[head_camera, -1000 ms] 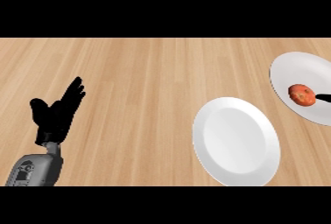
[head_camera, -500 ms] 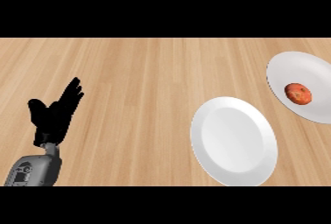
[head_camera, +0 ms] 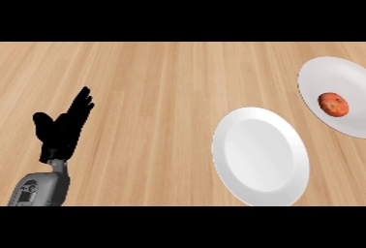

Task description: Pick the squash from the plate and place it in the plate

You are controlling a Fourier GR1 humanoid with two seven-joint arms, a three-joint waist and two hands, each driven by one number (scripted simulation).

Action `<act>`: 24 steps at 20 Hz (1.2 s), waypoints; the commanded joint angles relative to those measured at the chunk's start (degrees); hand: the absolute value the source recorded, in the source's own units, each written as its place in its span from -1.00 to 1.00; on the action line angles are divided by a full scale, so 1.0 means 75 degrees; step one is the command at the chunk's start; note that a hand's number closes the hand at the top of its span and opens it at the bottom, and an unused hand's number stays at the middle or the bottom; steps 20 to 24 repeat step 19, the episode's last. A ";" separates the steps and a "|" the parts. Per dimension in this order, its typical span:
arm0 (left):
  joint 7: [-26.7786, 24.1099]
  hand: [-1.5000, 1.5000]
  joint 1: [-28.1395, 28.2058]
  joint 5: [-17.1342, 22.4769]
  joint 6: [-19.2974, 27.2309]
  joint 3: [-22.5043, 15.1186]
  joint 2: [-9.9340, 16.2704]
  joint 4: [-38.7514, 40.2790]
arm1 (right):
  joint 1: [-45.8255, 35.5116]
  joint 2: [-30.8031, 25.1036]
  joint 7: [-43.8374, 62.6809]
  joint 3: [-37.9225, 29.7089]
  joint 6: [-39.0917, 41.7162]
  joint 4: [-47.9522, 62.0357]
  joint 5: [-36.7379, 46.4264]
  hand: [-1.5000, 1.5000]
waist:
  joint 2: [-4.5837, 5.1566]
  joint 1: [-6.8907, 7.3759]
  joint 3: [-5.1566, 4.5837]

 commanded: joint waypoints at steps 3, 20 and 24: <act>0.0060 0.00 0.0092 -0.0171 0.0204 -0.0253 -0.0296 -0.0253 | 0.0430 -0.0240 -0.1039 -0.0002 0.0848 0.0001 -0.0135 -1.00 | 0.0034 0.0125 0.0025; 0.0501 0.00 -0.0505 0.0161 -0.0130 0.0108 0.0076 -0.0125 | 0.1087 -0.0774 -0.1244 0.0258 0.0735 0.0003 -0.0201 -1.00 | 0.0080 0.0137 0.0056; 0.0501 0.00 -0.0505 0.0161 -0.0130 0.0108 0.0076 -0.0125 | 0.1087 -0.0774 -0.1244 0.0258 0.0735 0.0003 -0.0201 -1.00 | 0.0080 0.0137 0.0056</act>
